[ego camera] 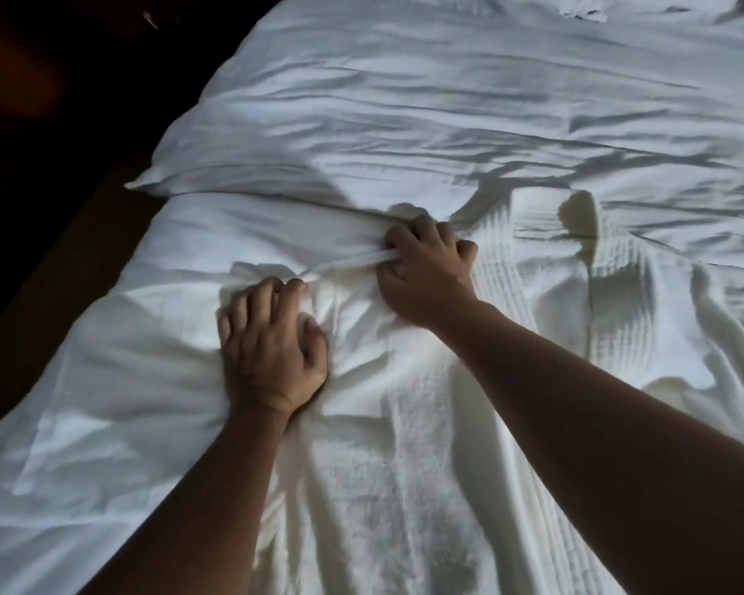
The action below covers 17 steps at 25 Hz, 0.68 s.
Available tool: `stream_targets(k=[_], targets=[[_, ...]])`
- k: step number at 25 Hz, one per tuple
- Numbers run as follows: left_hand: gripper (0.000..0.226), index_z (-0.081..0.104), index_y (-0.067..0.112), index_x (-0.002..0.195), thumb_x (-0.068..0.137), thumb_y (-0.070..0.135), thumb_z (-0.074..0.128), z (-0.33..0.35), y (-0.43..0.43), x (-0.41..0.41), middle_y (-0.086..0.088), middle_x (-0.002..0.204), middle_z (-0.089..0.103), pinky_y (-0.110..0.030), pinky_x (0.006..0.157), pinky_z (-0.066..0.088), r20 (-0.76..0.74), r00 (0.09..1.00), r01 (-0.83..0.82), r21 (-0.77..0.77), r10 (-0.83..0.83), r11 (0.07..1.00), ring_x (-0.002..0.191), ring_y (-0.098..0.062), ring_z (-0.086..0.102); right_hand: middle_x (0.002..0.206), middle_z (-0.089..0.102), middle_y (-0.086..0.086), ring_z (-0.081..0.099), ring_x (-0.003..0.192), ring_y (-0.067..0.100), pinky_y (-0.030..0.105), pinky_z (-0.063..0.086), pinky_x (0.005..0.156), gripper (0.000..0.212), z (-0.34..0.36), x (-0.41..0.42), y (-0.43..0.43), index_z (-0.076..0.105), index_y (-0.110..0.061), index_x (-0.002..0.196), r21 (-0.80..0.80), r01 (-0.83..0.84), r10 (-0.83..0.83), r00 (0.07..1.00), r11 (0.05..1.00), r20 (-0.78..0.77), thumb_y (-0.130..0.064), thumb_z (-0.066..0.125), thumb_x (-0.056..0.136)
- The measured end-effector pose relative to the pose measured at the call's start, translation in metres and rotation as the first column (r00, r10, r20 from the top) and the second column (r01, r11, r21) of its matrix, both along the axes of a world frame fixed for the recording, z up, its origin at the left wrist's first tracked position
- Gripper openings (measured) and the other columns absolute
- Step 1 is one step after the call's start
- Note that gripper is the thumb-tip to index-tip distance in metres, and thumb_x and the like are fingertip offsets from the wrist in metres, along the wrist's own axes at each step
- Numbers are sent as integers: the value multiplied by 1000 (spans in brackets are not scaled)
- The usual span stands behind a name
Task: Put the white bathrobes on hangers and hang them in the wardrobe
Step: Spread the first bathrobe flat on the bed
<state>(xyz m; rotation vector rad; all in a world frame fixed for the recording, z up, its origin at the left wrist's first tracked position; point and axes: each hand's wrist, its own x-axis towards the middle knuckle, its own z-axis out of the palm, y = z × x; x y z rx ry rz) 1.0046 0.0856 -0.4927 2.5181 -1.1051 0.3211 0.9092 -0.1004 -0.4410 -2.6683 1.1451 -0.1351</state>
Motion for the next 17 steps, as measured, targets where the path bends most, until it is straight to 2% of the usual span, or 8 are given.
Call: stream_targets(k=[3,5,9,13,15,17], targets=[[52,59,21,132,83,36,56,0,-1,3,-6,129,56,-49,103,36,-25,1000,-12,15,13,1000,118,-36,50,132,46,3,37,122,32,49,23,97,37,0,27,12,57,-28,114,-22,138,-140,986,990,-91,-29,50,78],[52,60,21,131,82,38,56,0,0,3,-6,131,56,-49,103,36,-35,999,-14,15,14,1000,118,-35,50,130,47,3,36,121,31,51,23,97,37,-6,41,33,54,-28,114,39,237,-236,971,971,-28,-24,47,77],[53,63,20,129,79,37,61,3,1,1,-6,129,59,-49,101,38,-31,999,22,1,-22,1000,116,-36,53,116,53,6,40,112,33,54,31,97,35,-35,37,44,56,-23,108,-125,250,-244,968,960,60,-35,38,80],[48,66,17,124,77,28,63,16,3,-1,-6,126,62,-50,97,43,-86,994,64,-83,-71,994,114,-34,56,116,52,7,39,111,33,52,30,95,35,-44,46,41,56,-24,106,-151,267,-266,964,952,26,-34,36,79],[62,59,14,137,76,21,61,27,6,5,-12,140,54,-52,106,41,-144,985,74,-155,-97,985,127,-36,51,116,51,8,38,110,33,52,29,95,33,-50,48,39,56,-24,106,-174,273,-270,962,946,41,-33,40,79],[75,44,19,151,78,28,58,40,17,41,-14,151,41,-50,112,34,-199,980,-27,-86,9,996,140,-37,38,116,52,11,39,109,34,54,28,95,33,-53,48,34,56,-23,106,-166,293,-283,956,942,81,-32,40,78]])
